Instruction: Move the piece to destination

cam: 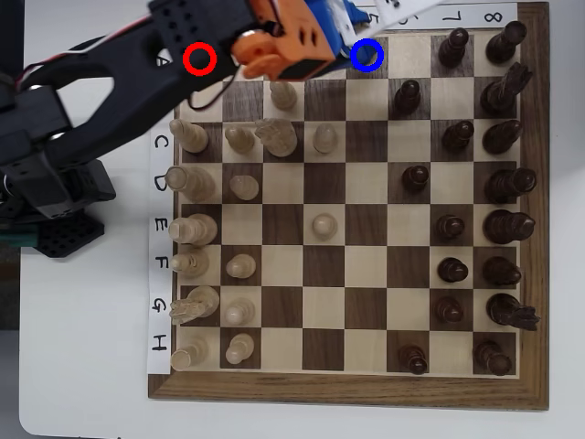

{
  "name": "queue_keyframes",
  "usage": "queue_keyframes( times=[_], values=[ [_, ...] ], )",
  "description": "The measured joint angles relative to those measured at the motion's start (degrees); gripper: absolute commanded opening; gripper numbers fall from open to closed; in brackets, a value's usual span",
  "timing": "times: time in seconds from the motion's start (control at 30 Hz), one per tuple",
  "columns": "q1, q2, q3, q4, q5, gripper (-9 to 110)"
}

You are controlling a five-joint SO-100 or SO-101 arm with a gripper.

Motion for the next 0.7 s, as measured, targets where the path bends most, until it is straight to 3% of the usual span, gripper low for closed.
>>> queue_keyframes(
  times=[0.7],
  values=[
    [-0.35, -5.45, -5.27, 2.64, 0.0, 0]
  ],
)
